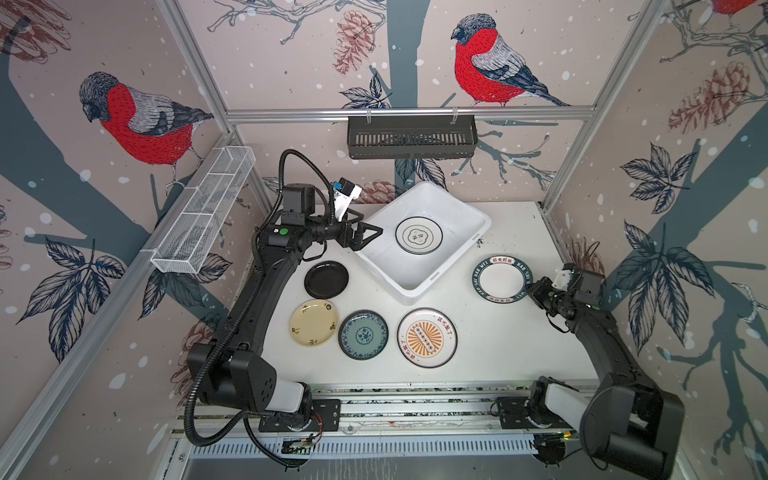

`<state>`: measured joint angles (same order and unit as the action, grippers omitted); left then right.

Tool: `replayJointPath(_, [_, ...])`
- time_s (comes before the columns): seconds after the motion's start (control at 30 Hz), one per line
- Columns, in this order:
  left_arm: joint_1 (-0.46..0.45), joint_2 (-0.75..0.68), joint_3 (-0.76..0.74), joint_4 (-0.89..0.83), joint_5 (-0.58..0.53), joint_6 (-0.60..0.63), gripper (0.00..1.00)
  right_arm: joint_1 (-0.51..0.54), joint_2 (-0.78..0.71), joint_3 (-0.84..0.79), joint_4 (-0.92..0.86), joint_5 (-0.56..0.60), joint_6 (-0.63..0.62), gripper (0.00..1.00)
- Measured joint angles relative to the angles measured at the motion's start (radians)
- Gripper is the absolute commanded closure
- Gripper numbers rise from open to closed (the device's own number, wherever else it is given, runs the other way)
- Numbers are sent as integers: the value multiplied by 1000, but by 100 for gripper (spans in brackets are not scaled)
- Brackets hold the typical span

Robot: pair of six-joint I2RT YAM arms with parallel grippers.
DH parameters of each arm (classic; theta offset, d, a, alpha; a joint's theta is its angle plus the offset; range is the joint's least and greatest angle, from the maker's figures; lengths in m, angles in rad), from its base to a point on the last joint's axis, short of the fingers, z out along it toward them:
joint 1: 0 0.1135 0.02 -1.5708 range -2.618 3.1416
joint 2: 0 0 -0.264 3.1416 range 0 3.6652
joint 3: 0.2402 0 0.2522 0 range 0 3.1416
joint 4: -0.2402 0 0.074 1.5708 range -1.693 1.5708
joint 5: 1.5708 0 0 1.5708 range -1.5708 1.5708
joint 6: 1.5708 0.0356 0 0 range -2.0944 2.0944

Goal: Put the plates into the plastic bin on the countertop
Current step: 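Lift the plate with the right gripper and carry it over the bin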

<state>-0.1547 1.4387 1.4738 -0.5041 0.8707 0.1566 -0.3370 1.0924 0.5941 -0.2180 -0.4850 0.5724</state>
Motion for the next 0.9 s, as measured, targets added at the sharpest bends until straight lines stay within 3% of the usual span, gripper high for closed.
replayJointPath(0.9, [0,0,0,0,0,0,3,-56,-117,195,-134,13,-1,99])
